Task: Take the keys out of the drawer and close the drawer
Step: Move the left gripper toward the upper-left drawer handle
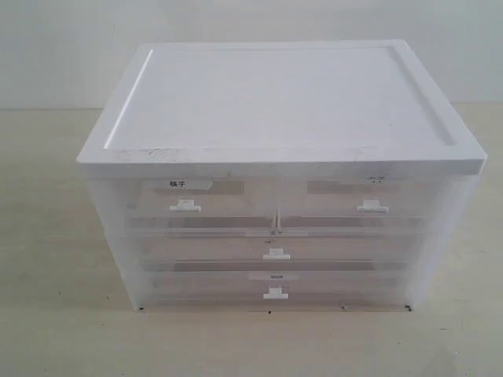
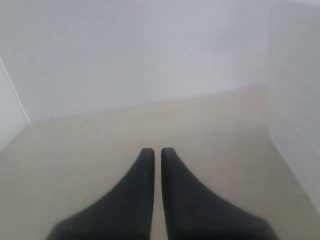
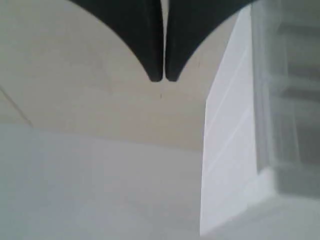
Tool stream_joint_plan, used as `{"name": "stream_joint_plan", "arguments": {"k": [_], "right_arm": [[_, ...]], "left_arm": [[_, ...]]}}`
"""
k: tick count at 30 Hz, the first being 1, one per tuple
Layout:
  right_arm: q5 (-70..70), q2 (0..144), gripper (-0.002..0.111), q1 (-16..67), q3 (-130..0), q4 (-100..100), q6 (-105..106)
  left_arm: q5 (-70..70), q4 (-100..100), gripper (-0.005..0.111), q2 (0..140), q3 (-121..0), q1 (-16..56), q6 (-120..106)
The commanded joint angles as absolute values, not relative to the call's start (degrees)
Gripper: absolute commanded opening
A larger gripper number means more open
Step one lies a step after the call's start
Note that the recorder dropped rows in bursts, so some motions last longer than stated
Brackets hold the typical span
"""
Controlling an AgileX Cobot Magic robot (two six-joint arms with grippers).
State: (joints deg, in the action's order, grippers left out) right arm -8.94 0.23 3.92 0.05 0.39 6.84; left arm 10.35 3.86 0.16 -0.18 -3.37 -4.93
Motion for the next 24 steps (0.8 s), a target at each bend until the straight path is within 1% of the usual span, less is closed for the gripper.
{"name": "stream_joint_plan", "arguments": {"k": [1,3,5,9,11,13,15,17,19,21,24], "right_arm": [[2.47,0.00,0.000,3.98,0.00,0.99,4.85],[9.10,0.00,0.000,3.98,0.00,1.18,4.13],[14.38,0.00,0.000,3.98,0.00,1.35,-2.48],[16.32,0.00,0.000,3.98,0.00,1.30,-19.47],[17.31,0.00,0.000,3.98,0.00,0.00,-23.18],[19.47,0.00,0.000,3.98,0.00,-5.34,-25.90],[21.56,0.00,0.000,3.98,0.00,-13.00,-30.81],[23.90,1.18,0.000,3.98,0.00,-21.34,-38.55],[27.03,4.00,0.000,3.98,0.00,-31.08,-47.38],[30.89,7.96,0.000,3.98,0.00,-39.92,-53.37],[35.68,14.64,0.000,3.98,0.00,-44.39,-55.34]], "left_arm": [[-2.32,-2.96,0.004,0.00,0.00,-3.39,-1.44],[-10.11,-4.57,0.004,0.00,0.00,-3.39,0.99],[-16.56,-5.36,0.004,0.00,0.00,-3.39,9.96],[-22.91,-0.63,0.004,0.00,0.00,-3.39,35.12],[-25.83,14.26,0.004,0.00,0.00,-3.39,44.23],[-34.65,35.66,0.004,2.64,-1.23,-3.39,56.64],[-44.65,49.50,0.004,6.89,-3.46,-3.39,65.64],[-53.46,59.59,0.004,13.33,-6.10,-3.39,68.07],[-59.34,65.79,0.004,20.88,-8.56,-3.39,65.40],[-62.62,68.68,0.004,27.89,-9.83,-3.39,61.53],[-69.26,69.66,0.004,38.37,-9.82,-3.26,53.40]]}}
